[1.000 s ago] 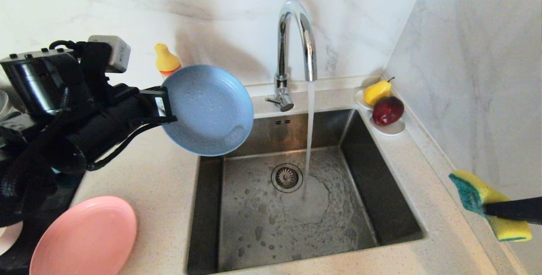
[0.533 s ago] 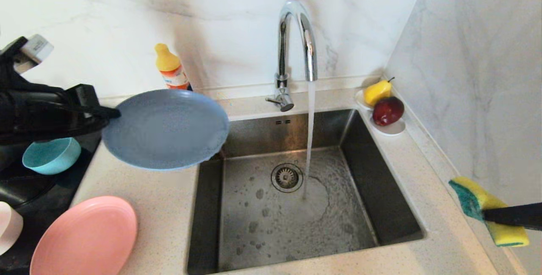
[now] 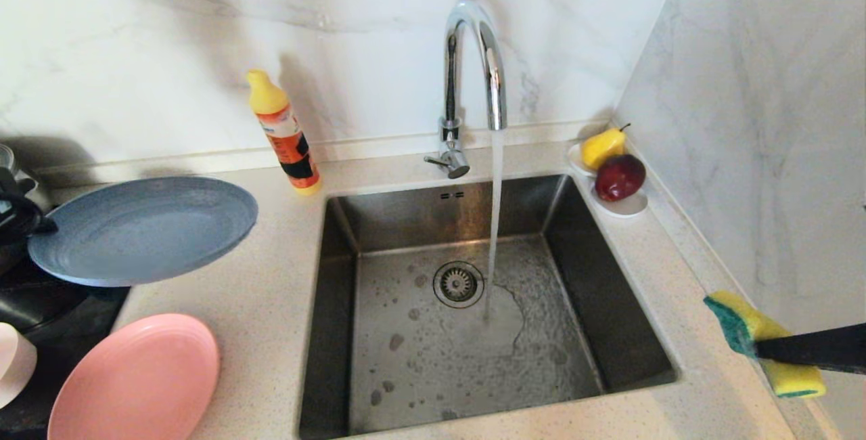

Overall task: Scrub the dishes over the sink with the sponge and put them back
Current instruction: Place the plate on the table

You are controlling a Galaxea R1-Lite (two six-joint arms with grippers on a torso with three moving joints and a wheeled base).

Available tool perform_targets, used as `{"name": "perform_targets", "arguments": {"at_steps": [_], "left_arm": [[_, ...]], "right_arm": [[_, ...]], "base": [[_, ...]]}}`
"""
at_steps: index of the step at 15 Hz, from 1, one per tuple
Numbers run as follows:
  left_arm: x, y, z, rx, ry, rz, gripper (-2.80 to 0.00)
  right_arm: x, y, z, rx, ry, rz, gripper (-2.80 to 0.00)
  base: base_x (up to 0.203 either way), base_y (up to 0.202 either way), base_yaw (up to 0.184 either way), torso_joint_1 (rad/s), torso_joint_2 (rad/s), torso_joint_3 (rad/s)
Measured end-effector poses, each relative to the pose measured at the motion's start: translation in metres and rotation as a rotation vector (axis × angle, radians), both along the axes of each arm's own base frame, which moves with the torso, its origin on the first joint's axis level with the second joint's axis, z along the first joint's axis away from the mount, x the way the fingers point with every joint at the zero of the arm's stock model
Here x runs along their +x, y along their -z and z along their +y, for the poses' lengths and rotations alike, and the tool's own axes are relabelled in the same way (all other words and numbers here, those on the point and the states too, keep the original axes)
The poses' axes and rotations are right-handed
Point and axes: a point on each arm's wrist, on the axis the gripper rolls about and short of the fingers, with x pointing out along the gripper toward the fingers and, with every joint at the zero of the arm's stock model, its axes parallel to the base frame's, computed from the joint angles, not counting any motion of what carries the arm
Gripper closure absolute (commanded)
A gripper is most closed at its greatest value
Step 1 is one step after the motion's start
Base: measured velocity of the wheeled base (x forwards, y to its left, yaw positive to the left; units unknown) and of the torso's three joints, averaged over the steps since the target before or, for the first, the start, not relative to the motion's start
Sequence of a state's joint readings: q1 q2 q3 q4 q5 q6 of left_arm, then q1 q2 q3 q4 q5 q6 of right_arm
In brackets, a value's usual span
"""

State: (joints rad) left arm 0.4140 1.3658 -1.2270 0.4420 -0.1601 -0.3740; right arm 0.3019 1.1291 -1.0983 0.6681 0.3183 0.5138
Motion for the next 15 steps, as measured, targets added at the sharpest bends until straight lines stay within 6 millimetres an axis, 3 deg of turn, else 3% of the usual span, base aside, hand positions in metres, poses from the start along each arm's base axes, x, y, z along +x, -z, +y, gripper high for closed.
{"name": "perform_targets", "arguments": {"at_steps": [3, 6, 15], "left_arm": [[0.008, 0.014, 0.022, -0.006, -0.073, 0.018, 0.0], [0.029, 0.035, 0.039, 0.004, -0.095, -0.007, 0.0], [0.086, 0.096, 0.071, -0.034, -0.067, 0.0, 0.0]], "right_arm": [[0.002, 0.001, 0.001, -0.002, 0.0, 0.006, 0.0], [0.003, -0.001, 0.001, -0.001, 0.0, 0.002, 0.0], [0.011, 0.0, 0.003, 0.005, -0.002, -0.009, 0.0]], "base": [[0.0, 0.0, 0.0, 0.0, 0.0, 0.0], [0.0, 0.0, 0.0, 0.0, 0.0, 0.0], [0.0, 0.0, 0.0, 0.0, 0.0, 0.0]]}}
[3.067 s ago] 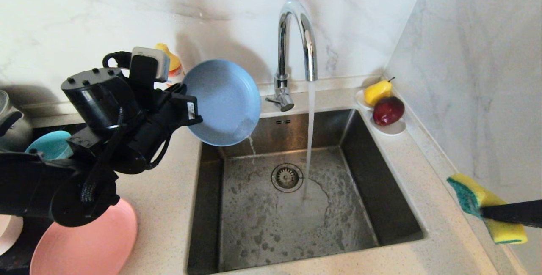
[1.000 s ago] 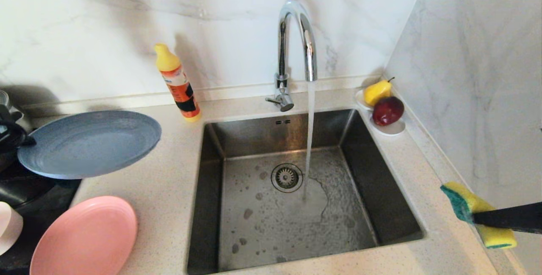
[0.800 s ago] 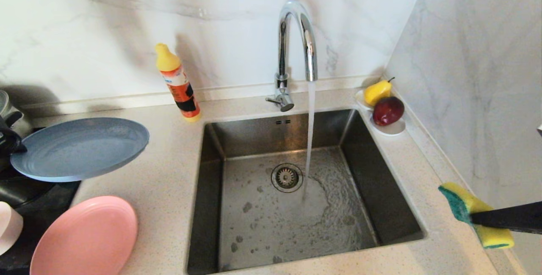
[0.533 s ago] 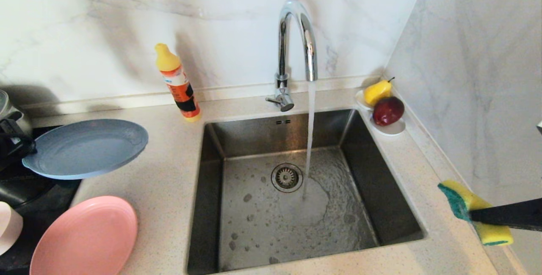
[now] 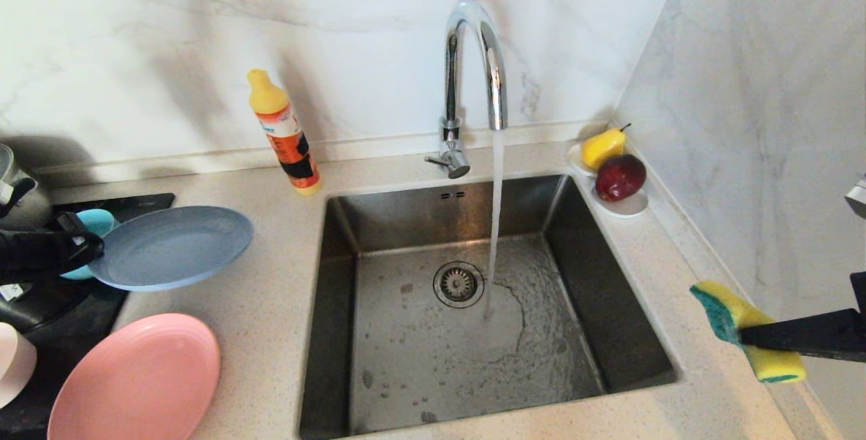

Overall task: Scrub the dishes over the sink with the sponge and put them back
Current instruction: Place the plate on the table

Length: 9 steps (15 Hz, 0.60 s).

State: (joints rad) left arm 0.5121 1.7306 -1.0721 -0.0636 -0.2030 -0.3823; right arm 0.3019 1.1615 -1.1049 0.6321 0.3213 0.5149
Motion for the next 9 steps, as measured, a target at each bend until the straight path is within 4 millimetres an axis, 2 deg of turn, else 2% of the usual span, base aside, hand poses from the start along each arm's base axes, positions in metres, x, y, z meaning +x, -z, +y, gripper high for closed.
{"name": "perform_targets", "arguments": {"at_steps": [7, 8, 9], "left_arm": [[0.017, 0.017, 0.008, -0.016, 0.034, -0.017, 0.0], [0.018, 0.018, 0.009, -0.018, 0.034, -0.015, -2.8], [0.019, 0.018, 0.009, -0.018, 0.032, -0.016, -2.8]], "right_arm": [[-0.001, 0.002, 0.0, 0.0, -0.001, 0.005, 0.0], [-0.002, 0.002, -0.001, 0.001, -0.002, 0.004, 0.0], [-0.003, 0.001, -0.001, 0.001, -0.002, 0.001, 0.0]], "base": [[0.0, 0.0, 0.0, 0.0, 0.0, 0.0], [0.0, 0.0, 0.0, 0.0, 0.0, 0.0], [0.0, 0.0, 0.0, 0.0, 0.0, 0.0]]}}
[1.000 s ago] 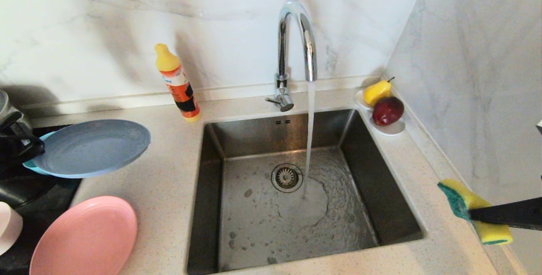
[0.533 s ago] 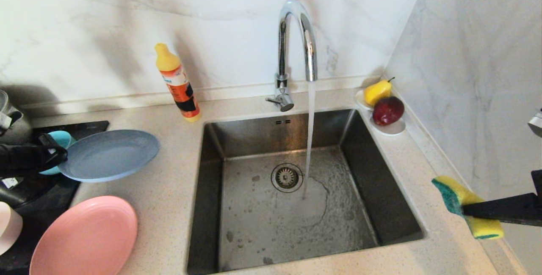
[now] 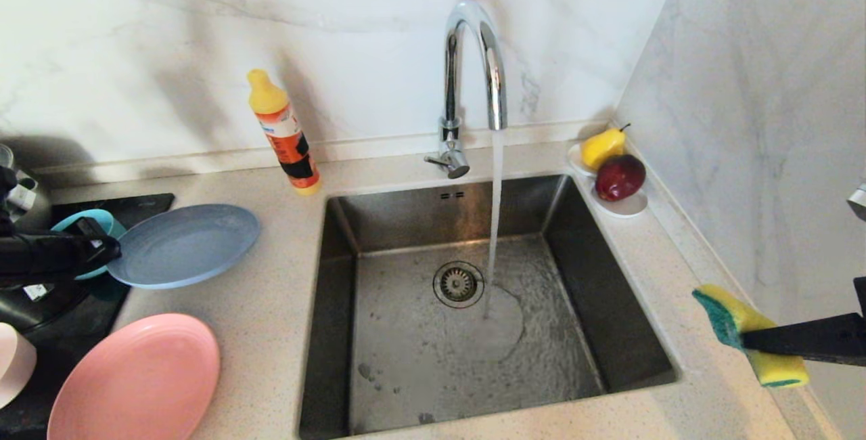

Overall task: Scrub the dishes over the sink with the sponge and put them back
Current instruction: Place the plate on the table

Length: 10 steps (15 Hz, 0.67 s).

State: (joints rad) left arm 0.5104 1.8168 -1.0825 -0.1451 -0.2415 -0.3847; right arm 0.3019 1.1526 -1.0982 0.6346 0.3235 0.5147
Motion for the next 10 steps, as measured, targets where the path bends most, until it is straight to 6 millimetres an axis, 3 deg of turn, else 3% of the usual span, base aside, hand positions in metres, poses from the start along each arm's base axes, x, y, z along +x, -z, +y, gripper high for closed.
{"name": "perform_targets", "arguments": {"at_steps": [4, 7, 8, 10], "left_arm": [[0.002, 0.0, 0.001, 0.005, -0.006, -0.006, -2.8], [-0.009, -0.015, -0.005, 0.013, -0.006, -0.028, -2.8], [-0.015, -0.022, -0.008, 0.016, -0.006, -0.026, 0.0], [-0.035, -0.036, -0.019, 0.013, 0.004, 0.016, 0.0]], "right_arm": [[0.0, -0.001, 0.0, 0.001, 0.0, -0.007, 0.0], [-0.001, -0.001, 0.0, 0.003, -0.001, -0.007, 0.0], [-0.001, 0.0, 0.0, 0.002, -0.001, -0.005, 0.0], [-0.001, 0.002, 0.0, -0.001, 0.001, 0.002, 0.0]], "base": [[0.0, 0.0, 0.0, 0.0, 0.0, 0.0], [0.0, 0.0, 0.0, 0.0, 0.0, 0.0], [0.0, 0.0, 0.0, 0.0, 0.0, 0.0], [0.0, 0.0, 0.0, 0.0, 0.0, 0.0]]}}
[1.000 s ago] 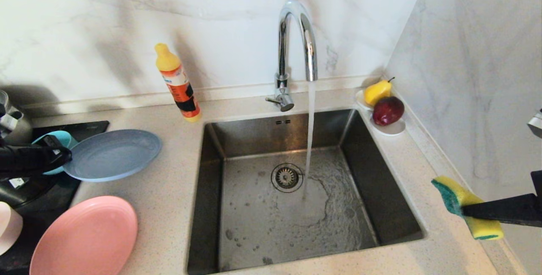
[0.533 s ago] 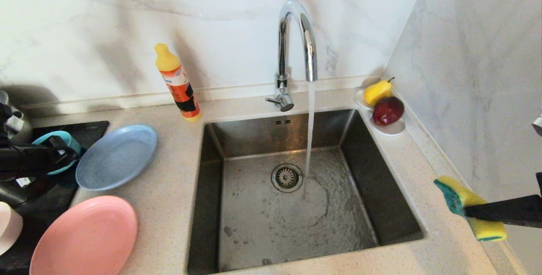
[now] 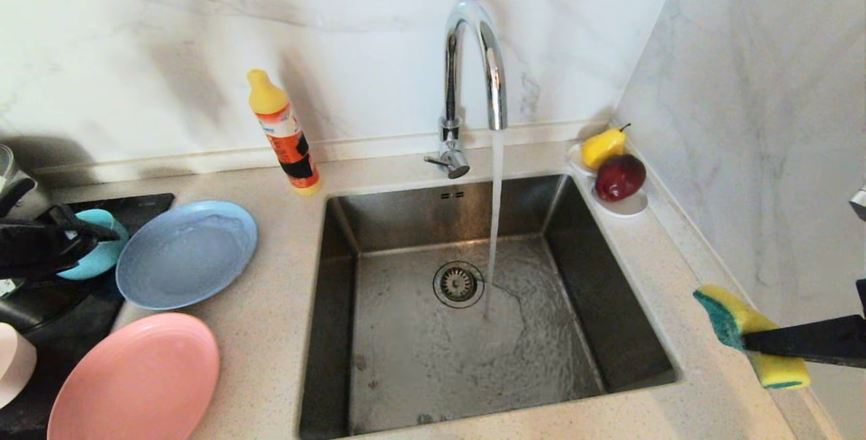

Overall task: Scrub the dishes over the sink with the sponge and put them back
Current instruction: Place the plate on the table

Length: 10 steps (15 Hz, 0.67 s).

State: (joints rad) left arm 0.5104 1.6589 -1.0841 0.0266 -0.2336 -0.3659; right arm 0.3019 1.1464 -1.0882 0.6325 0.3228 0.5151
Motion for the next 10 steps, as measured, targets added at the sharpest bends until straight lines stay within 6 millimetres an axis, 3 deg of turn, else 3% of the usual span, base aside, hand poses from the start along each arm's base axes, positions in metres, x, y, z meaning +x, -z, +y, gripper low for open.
{"name": "perform_targets", "arguments": {"at_steps": [3, 5, 9, 10], "left_arm": [[-0.034, -0.005, -0.017, 0.043, 0.068, 0.201, 0.0], [-0.054, 0.005, -0.021, 0.108, 0.087, 0.386, 0.0], [-0.066, 0.031, -0.02, 0.107, 0.047, 0.524, 0.0], [-0.066, 0.036, -0.018, 0.099, 0.042, 0.534, -2.8]], "right_arm": [[-0.001, 0.004, 0.0, -0.003, -0.001, 0.011, 0.0], [0.001, 0.005, 0.0, -0.005, -0.001, 0.018, 0.0], [0.006, 0.007, 0.002, 0.0, -0.008, 0.025, 0.0], [0.007, 0.007, 0.003, -0.001, -0.008, 0.03, 0.0]], "base": [[0.0, 0.0, 0.0, 0.0, 0.0, 0.0], [0.0, 0.0, 0.0, 0.0, 0.0, 0.0], [0.0, 0.0, 0.0, 0.0, 0.0, 0.0], [0.0, 0.0, 0.0, 0.0, 0.0, 0.0]]}}
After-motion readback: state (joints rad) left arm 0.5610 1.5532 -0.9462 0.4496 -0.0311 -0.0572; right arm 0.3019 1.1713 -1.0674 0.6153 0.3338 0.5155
